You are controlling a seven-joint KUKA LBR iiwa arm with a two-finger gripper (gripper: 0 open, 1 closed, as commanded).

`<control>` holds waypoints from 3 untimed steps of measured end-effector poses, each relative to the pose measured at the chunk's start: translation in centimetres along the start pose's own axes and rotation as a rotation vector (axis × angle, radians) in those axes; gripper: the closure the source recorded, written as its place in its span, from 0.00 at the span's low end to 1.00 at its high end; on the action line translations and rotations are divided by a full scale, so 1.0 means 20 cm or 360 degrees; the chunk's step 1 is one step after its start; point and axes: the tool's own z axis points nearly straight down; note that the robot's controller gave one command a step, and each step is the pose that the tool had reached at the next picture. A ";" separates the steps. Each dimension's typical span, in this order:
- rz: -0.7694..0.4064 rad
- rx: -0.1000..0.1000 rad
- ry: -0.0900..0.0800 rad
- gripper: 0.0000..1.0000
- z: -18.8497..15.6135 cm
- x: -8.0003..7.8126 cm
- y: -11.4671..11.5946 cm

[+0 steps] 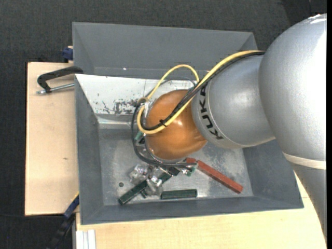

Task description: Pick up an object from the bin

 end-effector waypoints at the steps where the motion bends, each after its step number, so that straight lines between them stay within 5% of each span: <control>1: 0.0000 0.0000 0.0000 1.00 0.00 0.00 0.00; 2: -0.0012 -0.0005 0.0003 1.00 -0.17 -0.08 -0.10; 3: 0.0002 -0.0002 0.0000 1.00 -0.70 -0.07 -0.11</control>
Offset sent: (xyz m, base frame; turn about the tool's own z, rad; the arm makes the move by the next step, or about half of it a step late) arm 0.0381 -0.0015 0.0508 -0.0100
